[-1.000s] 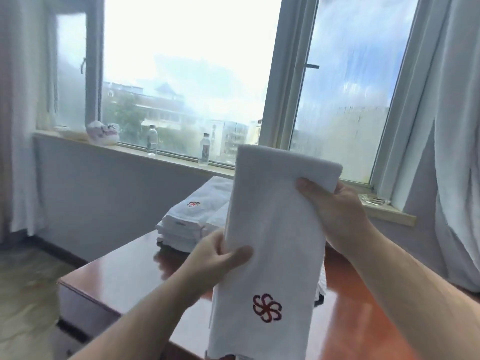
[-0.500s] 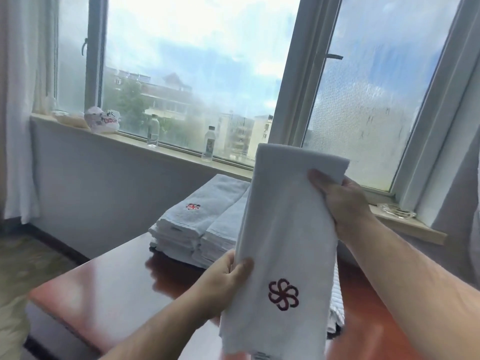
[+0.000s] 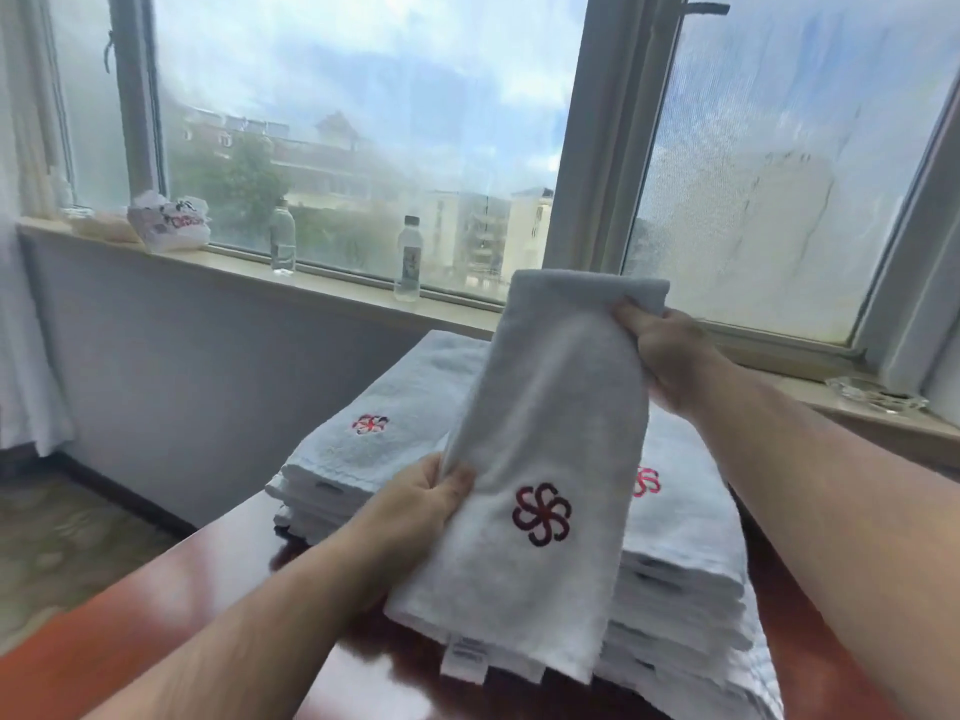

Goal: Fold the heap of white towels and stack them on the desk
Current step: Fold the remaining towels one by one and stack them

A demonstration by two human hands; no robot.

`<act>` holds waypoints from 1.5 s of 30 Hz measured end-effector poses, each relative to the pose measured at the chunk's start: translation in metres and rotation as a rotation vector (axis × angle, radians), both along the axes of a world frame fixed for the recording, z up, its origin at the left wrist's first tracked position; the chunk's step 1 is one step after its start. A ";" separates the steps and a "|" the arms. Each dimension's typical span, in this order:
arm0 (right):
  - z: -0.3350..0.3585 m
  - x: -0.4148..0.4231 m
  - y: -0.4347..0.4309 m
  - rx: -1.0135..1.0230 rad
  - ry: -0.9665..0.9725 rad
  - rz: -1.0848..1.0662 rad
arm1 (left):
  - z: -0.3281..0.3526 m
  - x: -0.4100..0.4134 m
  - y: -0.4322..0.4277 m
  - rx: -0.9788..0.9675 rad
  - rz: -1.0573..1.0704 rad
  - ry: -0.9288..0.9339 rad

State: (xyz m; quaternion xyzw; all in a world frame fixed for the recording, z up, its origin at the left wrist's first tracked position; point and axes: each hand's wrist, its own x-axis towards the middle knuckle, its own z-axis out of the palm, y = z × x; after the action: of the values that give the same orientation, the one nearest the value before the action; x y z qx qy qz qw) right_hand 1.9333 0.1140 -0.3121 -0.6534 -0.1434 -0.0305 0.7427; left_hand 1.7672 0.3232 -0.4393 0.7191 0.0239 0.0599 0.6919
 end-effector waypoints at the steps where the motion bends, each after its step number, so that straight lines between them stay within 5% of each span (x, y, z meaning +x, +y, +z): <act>1: -0.001 0.007 0.005 0.003 0.021 0.009 | 0.004 0.004 0.007 0.022 0.011 -0.002; 14: 0.000 0.077 0.070 0.013 0.101 0.167 | 0.041 0.040 0.086 0.098 0.137 0.093; 26: -0.005 0.140 0.055 -0.085 0.139 -0.068 | 0.052 0.086 0.057 -0.089 0.027 0.242; 35: -0.074 0.172 0.024 -0.284 0.312 -0.182 | 0.029 0.115 0.030 0.365 0.145 0.420; 40: -0.073 0.181 0.018 -0.273 0.272 -0.235 | 0.037 0.108 0.032 0.201 -0.030 0.443; 45: -0.079 0.173 0.018 -0.680 -0.067 -0.439 | 0.034 0.106 0.024 0.887 0.204 0.282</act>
State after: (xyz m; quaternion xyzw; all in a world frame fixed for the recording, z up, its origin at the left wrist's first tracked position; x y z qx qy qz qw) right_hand 2.1063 0.1325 -0.3908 -0.8756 -0.0267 -0.1603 0.4549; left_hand 1.8727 0.3473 -0.4049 0.9402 0.1600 0.0338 0.2989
